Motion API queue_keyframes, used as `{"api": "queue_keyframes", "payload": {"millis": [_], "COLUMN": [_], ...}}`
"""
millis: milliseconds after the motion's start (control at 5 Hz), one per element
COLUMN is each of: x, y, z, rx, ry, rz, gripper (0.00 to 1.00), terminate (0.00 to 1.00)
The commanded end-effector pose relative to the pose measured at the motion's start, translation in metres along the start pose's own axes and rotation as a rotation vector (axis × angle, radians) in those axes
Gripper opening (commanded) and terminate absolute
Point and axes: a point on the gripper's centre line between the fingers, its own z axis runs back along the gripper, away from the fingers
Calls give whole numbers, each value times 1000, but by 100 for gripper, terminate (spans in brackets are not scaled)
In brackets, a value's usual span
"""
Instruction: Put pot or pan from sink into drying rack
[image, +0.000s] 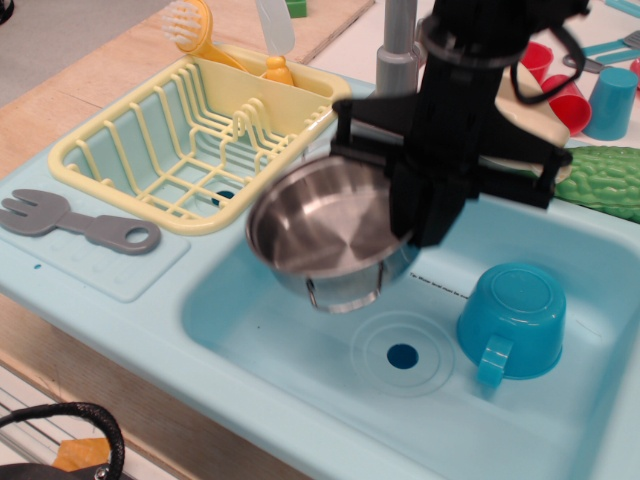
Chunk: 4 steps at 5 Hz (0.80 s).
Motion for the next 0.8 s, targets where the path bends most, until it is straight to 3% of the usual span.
{"api": "queue_keyframes", "payload": {"millis": [0,200,600], "x": [11,21,41], "y": [20,44,91], "z": [37,38,24], "rx": [27,40,12], "ry": [-103,-108,-101], "rz": [0,11,-37], "gripper": [0,0,0], "terminate": [0,0,0]}}
